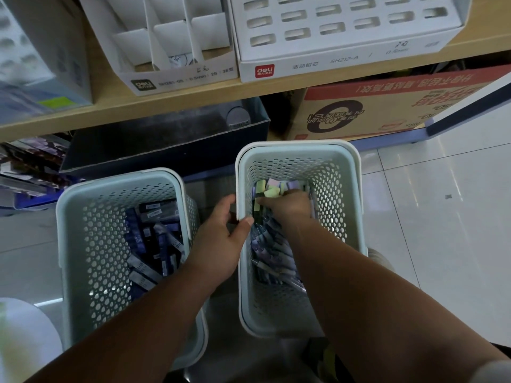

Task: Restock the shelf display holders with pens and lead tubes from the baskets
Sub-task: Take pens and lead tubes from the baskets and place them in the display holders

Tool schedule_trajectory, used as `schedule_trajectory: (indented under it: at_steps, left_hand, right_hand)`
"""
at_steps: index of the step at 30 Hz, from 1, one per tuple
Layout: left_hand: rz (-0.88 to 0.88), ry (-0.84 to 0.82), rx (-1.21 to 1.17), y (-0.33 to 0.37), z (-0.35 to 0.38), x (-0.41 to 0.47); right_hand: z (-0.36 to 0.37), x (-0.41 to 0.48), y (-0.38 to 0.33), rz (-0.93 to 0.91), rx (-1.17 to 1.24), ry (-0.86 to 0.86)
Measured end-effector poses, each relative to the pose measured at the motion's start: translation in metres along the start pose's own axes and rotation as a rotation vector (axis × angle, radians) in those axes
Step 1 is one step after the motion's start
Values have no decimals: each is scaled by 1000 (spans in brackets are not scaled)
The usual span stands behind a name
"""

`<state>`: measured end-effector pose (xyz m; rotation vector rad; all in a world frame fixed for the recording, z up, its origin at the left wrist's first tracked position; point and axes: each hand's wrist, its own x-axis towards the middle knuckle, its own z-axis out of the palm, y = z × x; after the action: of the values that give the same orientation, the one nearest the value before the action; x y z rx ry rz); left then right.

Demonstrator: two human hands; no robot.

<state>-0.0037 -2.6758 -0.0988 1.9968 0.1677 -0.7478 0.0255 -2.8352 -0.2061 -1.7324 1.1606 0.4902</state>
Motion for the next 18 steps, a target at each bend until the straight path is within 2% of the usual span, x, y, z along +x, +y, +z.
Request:
schedule_trajectory:
  at_steps: [3, 8, 18]
  left_hand:
    - [0, -4, 2, 0, 0, 0]
    - [-9, -15, 3, 2, -1, -1]
    - [-24, -26, -31, 5, -2, -1]
  right_hand:
    - [7, -4, 0, -30, -60, -30]
    - [-1, 5, -3, -60, -6, -60]
    - [9, 4, -7, -12, -100, -108]
